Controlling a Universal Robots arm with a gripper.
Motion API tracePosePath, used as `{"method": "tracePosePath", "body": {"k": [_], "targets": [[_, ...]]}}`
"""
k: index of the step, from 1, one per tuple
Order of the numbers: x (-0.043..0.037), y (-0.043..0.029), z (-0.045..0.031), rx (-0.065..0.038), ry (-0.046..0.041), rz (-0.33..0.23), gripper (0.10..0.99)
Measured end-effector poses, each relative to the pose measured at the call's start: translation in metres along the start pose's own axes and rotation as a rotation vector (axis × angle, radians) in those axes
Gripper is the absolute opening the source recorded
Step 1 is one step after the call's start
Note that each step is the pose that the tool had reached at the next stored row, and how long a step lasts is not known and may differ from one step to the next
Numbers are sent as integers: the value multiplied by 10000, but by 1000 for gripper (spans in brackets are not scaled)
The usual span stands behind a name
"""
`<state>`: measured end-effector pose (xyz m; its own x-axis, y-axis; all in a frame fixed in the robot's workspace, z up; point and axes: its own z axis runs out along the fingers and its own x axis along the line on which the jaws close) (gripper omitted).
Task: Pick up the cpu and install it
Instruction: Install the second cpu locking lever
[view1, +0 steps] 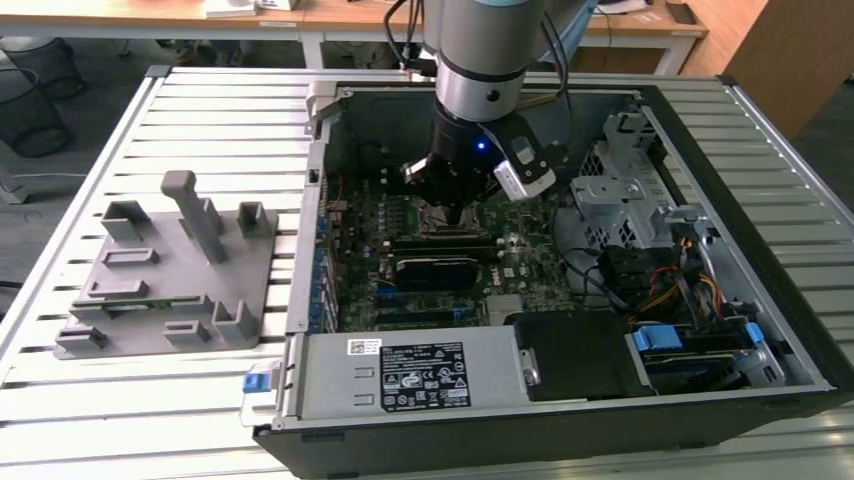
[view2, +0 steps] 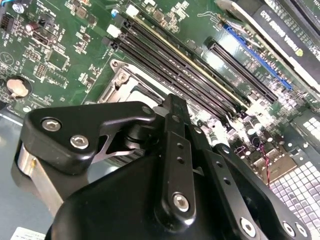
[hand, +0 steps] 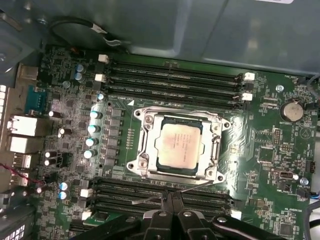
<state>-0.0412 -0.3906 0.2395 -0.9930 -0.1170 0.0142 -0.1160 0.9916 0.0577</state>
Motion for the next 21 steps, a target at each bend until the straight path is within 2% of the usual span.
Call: {"method": "tracePosePath", "body": {"k": [5, 10, 12, 21], "targets": [[52, 4, 9, -18, -1, 0, 106], [52, 3, 12, -415, 146, 4, 106], [57, -1, 14, -521, 179, 9, 106], [101, -27, 56, -536, 189, 71, 106]]}}
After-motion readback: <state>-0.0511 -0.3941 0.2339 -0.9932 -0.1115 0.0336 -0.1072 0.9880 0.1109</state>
